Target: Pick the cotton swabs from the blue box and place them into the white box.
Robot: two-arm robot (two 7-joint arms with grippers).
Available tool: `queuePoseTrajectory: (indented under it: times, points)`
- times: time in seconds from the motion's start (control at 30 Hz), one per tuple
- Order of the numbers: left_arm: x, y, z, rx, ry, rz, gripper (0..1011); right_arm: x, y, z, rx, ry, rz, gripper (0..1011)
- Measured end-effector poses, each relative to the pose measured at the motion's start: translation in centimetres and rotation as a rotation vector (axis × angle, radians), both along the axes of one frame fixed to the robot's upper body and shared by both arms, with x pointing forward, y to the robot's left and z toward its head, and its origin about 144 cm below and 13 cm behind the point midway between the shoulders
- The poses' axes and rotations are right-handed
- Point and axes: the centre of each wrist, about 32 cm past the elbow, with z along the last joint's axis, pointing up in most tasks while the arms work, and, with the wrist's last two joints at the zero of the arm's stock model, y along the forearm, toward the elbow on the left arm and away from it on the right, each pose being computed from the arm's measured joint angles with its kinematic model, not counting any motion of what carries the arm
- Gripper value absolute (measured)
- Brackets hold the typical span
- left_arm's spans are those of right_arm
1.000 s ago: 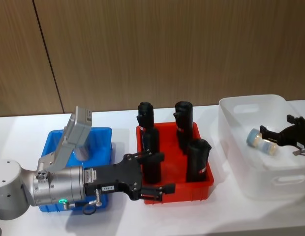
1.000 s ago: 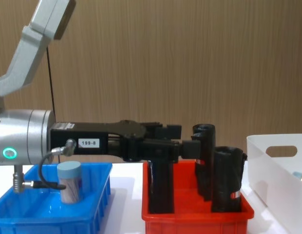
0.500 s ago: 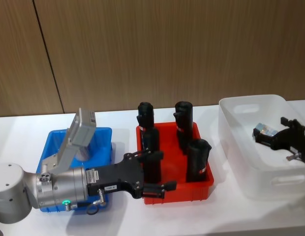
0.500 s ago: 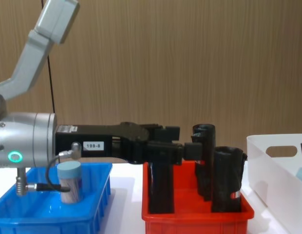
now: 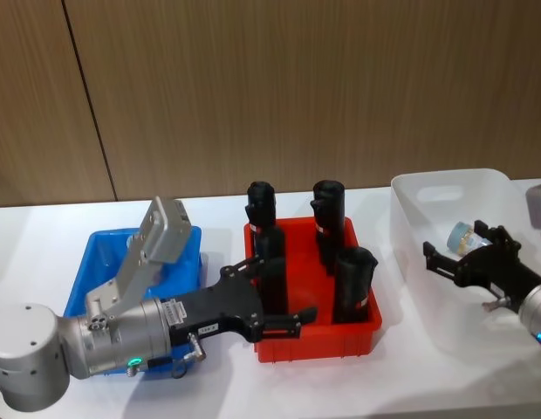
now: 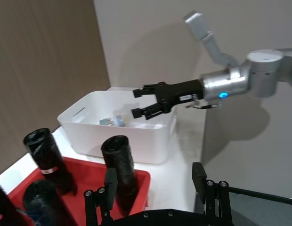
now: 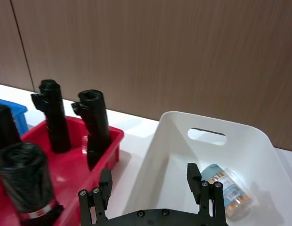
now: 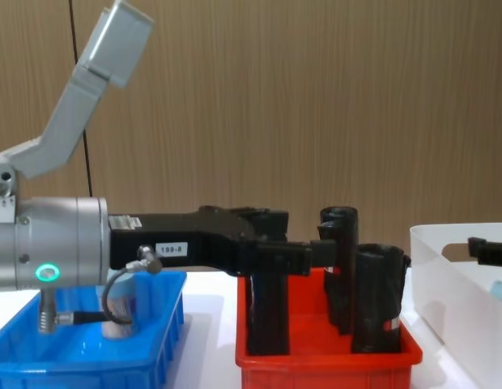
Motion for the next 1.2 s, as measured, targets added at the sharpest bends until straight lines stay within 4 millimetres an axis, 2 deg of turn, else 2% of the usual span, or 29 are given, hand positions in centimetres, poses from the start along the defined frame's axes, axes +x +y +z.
queuePoseTrajectory:
  times: [0.77, 0.97, 1.2]
  points:
    - [-2.2, -1.8, -0.8, 0.016, -0.076, 0.244, 1004, -6.6, 5.4, 0.1, 0.105, -0.111, 0.014, 1001]
    - [-2.8, -2.3, -1.0, 0.017, -0.098, 0.308, 1004, -7.7, 6.0, 0.3, 0.125, -0.126, 0.012, 1001]
    - [-3.5, -2.8, -1.2, 0.016, -0.119, 0.371, 1004, -7.9, 6.2, 0.3, 0.129, -0.128, 0.01, 1001]
